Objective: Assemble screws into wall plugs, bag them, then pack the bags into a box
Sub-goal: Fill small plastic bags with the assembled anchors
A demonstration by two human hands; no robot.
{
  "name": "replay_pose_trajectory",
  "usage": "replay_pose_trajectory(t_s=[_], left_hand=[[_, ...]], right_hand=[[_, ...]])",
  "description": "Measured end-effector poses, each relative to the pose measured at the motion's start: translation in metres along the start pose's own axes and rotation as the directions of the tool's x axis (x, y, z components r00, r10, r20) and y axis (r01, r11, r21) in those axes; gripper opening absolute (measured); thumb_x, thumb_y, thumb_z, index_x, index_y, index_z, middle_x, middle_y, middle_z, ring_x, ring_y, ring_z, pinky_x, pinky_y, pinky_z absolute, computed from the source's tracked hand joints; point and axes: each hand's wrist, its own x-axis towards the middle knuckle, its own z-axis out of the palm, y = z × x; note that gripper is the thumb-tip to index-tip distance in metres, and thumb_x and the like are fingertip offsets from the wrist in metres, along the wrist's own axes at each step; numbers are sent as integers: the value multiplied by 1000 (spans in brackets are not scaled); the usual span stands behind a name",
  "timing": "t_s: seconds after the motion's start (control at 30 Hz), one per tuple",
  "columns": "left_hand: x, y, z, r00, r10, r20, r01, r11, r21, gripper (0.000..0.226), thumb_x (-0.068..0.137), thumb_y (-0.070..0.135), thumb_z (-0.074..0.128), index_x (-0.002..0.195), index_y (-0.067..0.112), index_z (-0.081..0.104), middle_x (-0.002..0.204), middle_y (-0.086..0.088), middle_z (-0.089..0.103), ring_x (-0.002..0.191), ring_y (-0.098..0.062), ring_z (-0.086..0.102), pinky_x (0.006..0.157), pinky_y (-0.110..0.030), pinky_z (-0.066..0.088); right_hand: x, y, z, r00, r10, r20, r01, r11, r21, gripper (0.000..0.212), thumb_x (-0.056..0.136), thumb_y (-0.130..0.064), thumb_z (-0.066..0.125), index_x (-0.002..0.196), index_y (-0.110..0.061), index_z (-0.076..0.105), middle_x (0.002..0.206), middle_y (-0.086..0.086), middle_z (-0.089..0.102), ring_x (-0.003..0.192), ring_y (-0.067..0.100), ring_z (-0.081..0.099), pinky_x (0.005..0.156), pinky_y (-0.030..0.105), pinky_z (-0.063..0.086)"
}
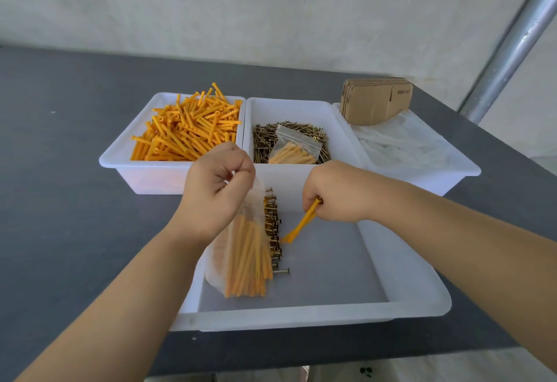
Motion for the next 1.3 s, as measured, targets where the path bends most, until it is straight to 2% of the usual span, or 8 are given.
replay_pose_trajectory(t_s=[0.2, 0.33, 0.57, 0.67, 0.73, 0.9, 1.07, 1.3], left_hand=[[1, 0, 0, 1000, 11, 1, -11, 1000, 6, 25, 76, 19, 42, 62, 3, 56, 70, -9, 52, 69, -18, 49, 64, -31, 41], [1, 1, 0, 1000, 9, -3, -9, 1000, 10, 22, 76, 13, 44, 63, 2, 56, 70, -8, 52, 70, -15, 49, 64, -29, 41], [0, 4, 0, 1000, 12, 5, -12, 1000, 0, 19, 76, -1, 45, 62, 1, 56, 71, -9, 51, 71, -19, 49, 65, -35, 42], [0, 6, 0, 998, 54, 22, -54, 999, 7, 20, 77, -2, 45, 61, 1, 56, 72, -10, 51, 71, -20, 49, 65, -33, 42], [0, 8, 1, 995, 86, 42, -86, 996, 13, 21, 78, 1, 45, 60, 2, 57, 72, -8, 51, 71, -17, 49, 65, -29, 42], [0, 7, -2, 996, 85, 17, -86, 995, 52, 22, 77, -5, 47, 61, 1, 60, 72, -10, 51, 73, -22, 50, 66, -35, 43], [0, 12, 2, 995, 104, 12, -105, 992, 74, 22, 76, -6, 48, 62, 4, 61, 74, -2, 50, 72, -10, 49, 67, -20, 39], [0, 12, 0, 994, 107, -15, -106, 991, 76, 22, 77, 3, 46, 62, 3, 62, 73, -8, 50, 70, -20, 49, 64, -26, 40]], right_hand=[[12, -6, 1, 1000, -9, -20, 10, 996, 89, 37, 93, -5, 58, 125, -19, 68, 122, 0, 68, 109, 17, 62, 92, 26, 49], [17, -11, 9, 997, -32, -65, 39, 994, 98, 36, 94, -6, 57, 124, -21, 69, 125, -1, 67, 110, 17, 61, 85, 21, 45], [6, 17, -43, 996, 12, -93, -5, 997, 79, 23, 84, -9, 69, 99, -24, 78, 74, -11, 69, 71, 5, 62, 65, 19, 48], [1, 36, -75, 959, 93, -268, 21, 920, 392, 18, 82, -6, 73, 89, -22, 76, 71, 2, 72, 65, 12, 65, 68, 30, 56], [4, 38, -89, 950, 75, -302, 122, 802, 585, 15, 84, -1, 72, 90, -15, 74, 69, 0, 73, 63, 8, 66, 63, 23, 56], [28, 23, -101, 987, -55, -154, 136, 798, 587, 14, 86, 1, 71, 95, -9, 74, 73, 0, 72, 62, 5, 65, 61, 18, 55], [40, 18, -104, 995, -91, -44, 100, 824, 558, 15, 84, 0, 73, 97, -8, 76, 68, -1, 72, 66, 8, 66, 65, 21, 58], [59, -27, -73, 932, -229, 280, 29, 818, 574, 23, 87, 5, 64, 109, -3, 66, 85, 10, 66, 72, 15, 63, 62, 24, 54]])
